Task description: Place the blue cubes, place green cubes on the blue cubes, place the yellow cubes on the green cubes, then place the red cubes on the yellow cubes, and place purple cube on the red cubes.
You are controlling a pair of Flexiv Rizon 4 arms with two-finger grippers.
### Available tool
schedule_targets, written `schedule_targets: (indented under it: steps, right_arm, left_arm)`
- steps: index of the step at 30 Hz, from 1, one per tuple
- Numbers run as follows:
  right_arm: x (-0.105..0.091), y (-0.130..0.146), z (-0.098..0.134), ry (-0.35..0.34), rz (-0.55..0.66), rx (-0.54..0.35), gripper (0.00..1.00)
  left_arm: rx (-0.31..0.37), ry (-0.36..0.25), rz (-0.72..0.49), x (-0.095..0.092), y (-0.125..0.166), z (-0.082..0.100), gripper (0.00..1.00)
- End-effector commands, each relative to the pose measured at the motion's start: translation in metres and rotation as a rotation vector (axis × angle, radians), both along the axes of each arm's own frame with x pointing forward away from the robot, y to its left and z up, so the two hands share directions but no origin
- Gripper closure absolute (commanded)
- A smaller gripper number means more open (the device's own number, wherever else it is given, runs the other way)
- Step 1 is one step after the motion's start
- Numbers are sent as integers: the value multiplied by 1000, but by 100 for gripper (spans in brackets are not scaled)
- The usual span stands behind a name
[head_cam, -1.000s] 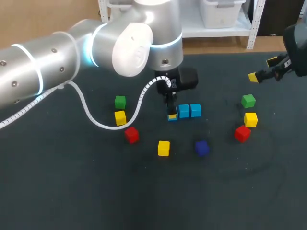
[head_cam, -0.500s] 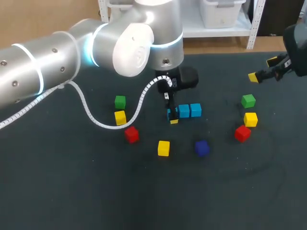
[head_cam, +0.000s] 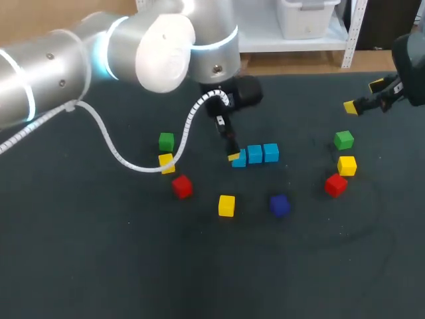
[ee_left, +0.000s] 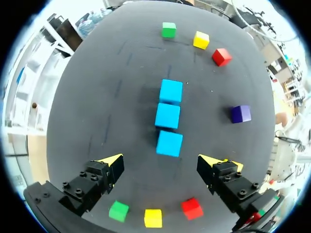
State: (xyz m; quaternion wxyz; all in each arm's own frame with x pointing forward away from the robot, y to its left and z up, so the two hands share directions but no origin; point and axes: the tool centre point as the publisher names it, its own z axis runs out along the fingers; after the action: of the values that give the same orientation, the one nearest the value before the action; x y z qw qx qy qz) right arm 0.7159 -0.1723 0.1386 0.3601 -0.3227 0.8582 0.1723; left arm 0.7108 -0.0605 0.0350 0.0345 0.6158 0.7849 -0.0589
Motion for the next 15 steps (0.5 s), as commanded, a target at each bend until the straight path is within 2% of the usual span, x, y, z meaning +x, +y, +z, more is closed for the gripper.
schedule_targets:
  steps: [1, 6, 15]
  right_arm:
    - [-1, 1, 0, 0, -3, -3, 0]
    - [-1, 1, 0, 0, -3, -3, 0]
    - [-1, 1, 0, 0, -3, -3, 0]
  left_arm:
    - [-34, -31, 52, -20, 19, 18, 0]
    - [14, -50, 82, -34, 33, 27, 0]
    - [15, -87, 172, -49, 54, 33, 0]
